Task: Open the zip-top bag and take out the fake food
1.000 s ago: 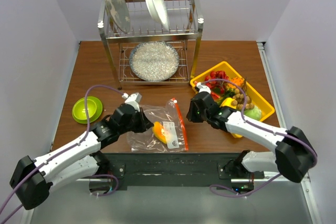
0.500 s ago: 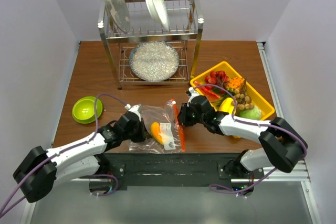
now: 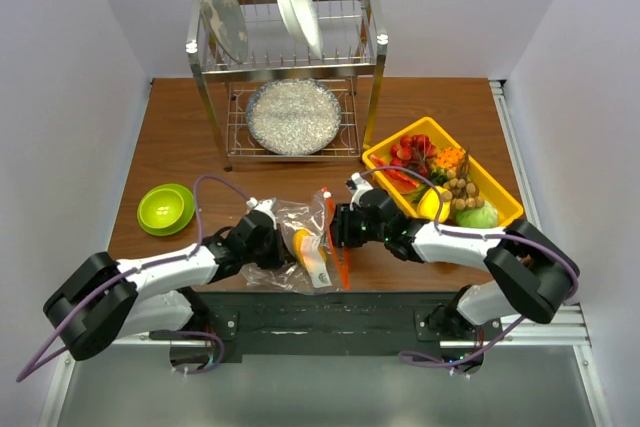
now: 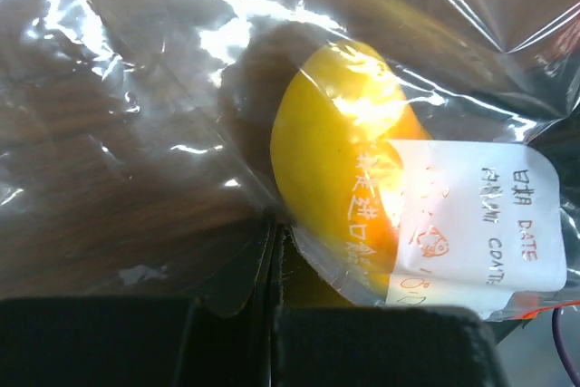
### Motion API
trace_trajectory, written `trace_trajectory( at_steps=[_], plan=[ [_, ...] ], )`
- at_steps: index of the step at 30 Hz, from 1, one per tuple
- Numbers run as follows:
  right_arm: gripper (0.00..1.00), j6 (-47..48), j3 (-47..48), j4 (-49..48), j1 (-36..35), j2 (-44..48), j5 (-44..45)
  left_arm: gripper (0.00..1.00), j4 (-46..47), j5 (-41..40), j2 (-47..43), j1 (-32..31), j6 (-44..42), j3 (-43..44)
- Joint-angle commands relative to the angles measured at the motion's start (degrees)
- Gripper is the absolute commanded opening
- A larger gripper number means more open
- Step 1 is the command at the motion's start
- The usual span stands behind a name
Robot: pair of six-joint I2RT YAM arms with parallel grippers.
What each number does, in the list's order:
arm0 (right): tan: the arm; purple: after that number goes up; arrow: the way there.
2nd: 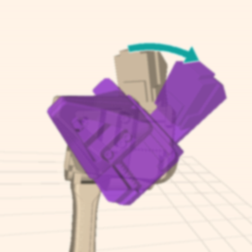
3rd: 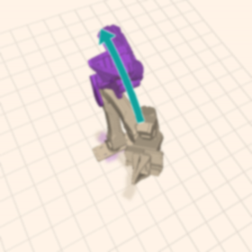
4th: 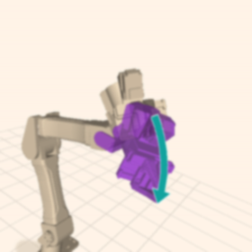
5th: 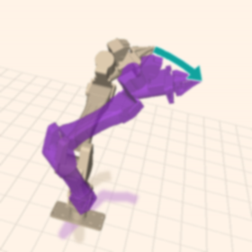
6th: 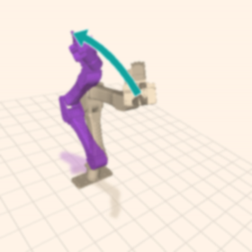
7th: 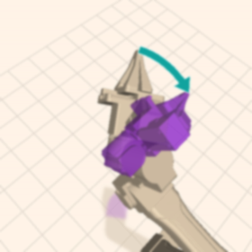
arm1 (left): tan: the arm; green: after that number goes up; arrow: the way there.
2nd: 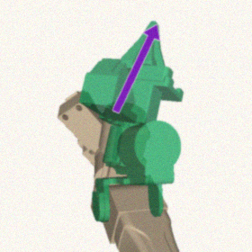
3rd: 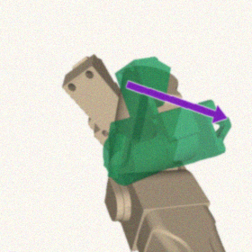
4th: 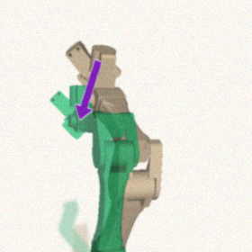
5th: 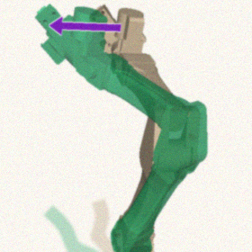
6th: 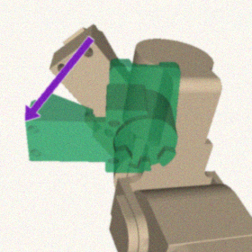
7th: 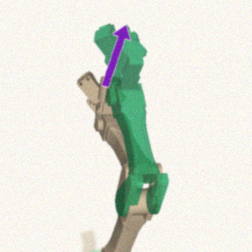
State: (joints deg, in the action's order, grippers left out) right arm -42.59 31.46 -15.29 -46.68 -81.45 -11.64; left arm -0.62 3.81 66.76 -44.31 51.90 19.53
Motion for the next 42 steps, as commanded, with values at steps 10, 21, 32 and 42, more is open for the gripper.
trace_trajectory(
  at_steps=[10, 21, 32, 42],
  plan=[
    [0.66, 1.63, 5.8, -4.22, -4.65, -6.79, 0.83, 0.0, 7.03, 0.84, 6.01, -0.24, -0.66, 4.73],
    [0.43, 0.75, 7.48, 0.69, -7.9, -8.12, 5.83, 0.0, 6.69, -1.26, 7.15, -0.42, -0.13, 4.91],
    [0.21, 1.72, 8.0, 19.66, -7.82, 6.82, 15.24, 0.0, 0.8, -9.97, 3.29, 1.51, 1.98, 2.1],
    [0.18, 2.95, 11.07, 38.3, -7.82, 17.9, 24.9, 0.0, -1.22, -9.62, 1.35, 5.47, 0.22, 2.09]
  ],
)
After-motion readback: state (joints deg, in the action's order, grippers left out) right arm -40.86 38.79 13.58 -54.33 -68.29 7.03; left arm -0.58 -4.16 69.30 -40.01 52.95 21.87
